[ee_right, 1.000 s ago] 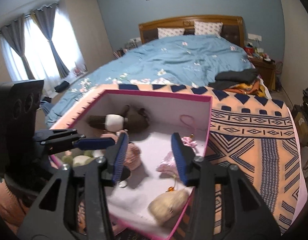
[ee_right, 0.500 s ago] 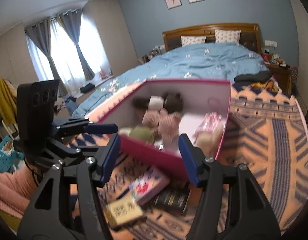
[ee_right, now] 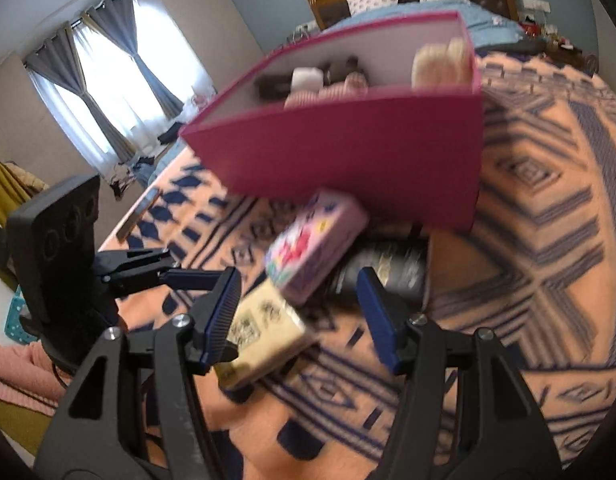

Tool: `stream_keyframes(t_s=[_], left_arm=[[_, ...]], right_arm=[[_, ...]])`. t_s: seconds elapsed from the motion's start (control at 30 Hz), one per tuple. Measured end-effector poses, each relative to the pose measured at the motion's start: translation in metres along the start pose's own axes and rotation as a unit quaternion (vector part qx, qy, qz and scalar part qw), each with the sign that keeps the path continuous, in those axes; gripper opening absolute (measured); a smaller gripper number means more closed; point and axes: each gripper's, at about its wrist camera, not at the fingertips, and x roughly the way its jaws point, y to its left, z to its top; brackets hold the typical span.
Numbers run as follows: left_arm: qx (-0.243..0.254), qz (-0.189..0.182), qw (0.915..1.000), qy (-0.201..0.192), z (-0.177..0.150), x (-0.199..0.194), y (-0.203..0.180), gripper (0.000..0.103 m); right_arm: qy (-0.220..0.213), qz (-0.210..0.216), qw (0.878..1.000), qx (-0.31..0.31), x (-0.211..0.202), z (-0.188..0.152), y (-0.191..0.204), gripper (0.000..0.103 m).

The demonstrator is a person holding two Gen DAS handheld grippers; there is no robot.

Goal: Organize objects
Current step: 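Move the right gripper back to the gold tissue pack, then close the right gripper on the gold tissue pack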

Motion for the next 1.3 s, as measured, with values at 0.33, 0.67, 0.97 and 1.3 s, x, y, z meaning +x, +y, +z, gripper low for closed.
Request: stream_keyframes(t_s=[0.33,0.67,0.97,1.3], left_arm=[[-0.028,-0.011,0.9995,0.007,-0.024,-0.014,-0.005,0.065],[-0.045,-0.043,0.9978,0.020,-0.037,-0.017,-0.007,0.065],[-0.069,-0.044,0.9965,0.016,-0.038,-0.022,0.007,0.051],[-0.104,-0.049,0.9933,0.007,-0.040,-0.030,0.035,0.051]], right_arm=[[0.032,0.015,0.999,0.008,0.021,-0.016,0.001,0.062],[0.044,0.029,0.999,0.008,0.030,-0.019,0.007,0.062],[0.052,0.049,0.997,0.003,0.025,-0.033,0.016,0.062],[0.037,0.065,0.997,0.030,0.014,-0.031,0.007,0.061]])
